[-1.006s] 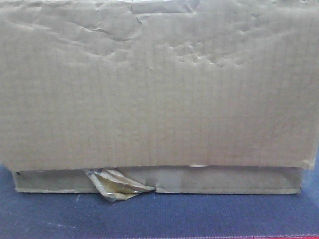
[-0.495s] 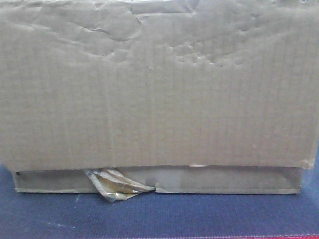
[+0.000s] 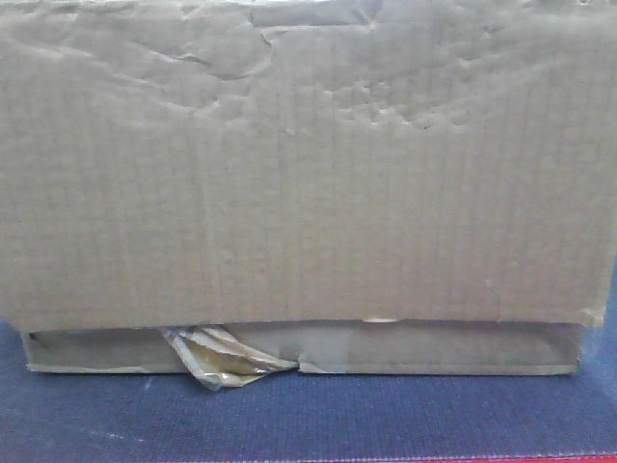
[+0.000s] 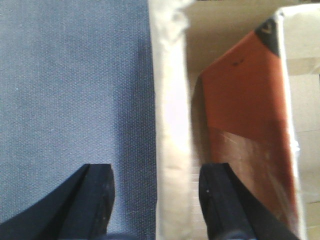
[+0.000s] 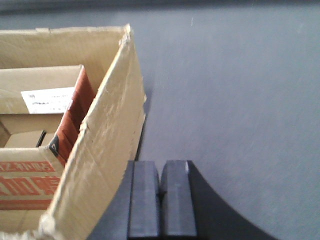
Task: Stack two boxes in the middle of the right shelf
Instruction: 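Lift the stacked boxes off the table with both grippers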
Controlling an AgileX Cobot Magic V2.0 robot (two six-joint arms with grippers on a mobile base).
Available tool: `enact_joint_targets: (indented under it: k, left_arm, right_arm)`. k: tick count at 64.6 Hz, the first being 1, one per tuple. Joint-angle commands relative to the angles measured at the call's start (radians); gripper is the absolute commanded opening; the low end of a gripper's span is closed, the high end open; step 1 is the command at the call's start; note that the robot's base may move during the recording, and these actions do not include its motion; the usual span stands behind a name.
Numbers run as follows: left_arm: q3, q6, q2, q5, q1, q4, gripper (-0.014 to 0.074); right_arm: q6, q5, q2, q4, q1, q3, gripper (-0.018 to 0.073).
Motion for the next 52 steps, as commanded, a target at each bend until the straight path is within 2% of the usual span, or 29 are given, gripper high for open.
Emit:
enact_joint_targets:
  k: [1,7,13,21,27,31,36,52]
  left_arm:
    - [-0.003,0.004,-0.011,-0.002,0.001,-0.005,0.0298]
    - [-0.003,0.004,-0.011,-0.002,0.001,-0.008,0.0298]
    - [-0.003,0.004,-0.011,-0.002,0.001,-0.008,0.0298]
    - [-0.003,0.004,-0.011,-0.002,0.001,-0.009,0.0298]
    - [-0.003,0.000,-0.011,-0.002,0.001,-0.009,0.0298]
    - [-0.003,0.000,-0.011,-0.002,0.001,-0.009,0.0298]
    - [-0.003,0.000,-0.011,-0.002,0.001,-0.009,0.0298]
    - [-0.003,0.000,-0.011,-0.002,0.001,-0.009,0.0298]
  right_arm:
    - [0.033,0.056,0.105,0.005,-0.001,-0.091,-0.0143]
    - [0.048,0.127,0.211,0.003,-0.001,-0.185,-0.0139]
    - [0.115,0.195,0.320,-0.021,0.001,-0.282,-0.0139]
    - [0.247,0.260,0.436,-0.166,0.062,-0.406,-0.0139]
    - [0.341,0.329,0.512,-0.296,0.150,-0.492,-0.0139]
    - [0.366,0.402,0.570,-0.341,0.208,-0.545,-0.0139]
    - [0.391,0.468,0.644,-0.348,0.247,-0.615,-0.0139]
    - [0.426,0.470,0.811,-0.346,0.298,-0.787,-0.0139]
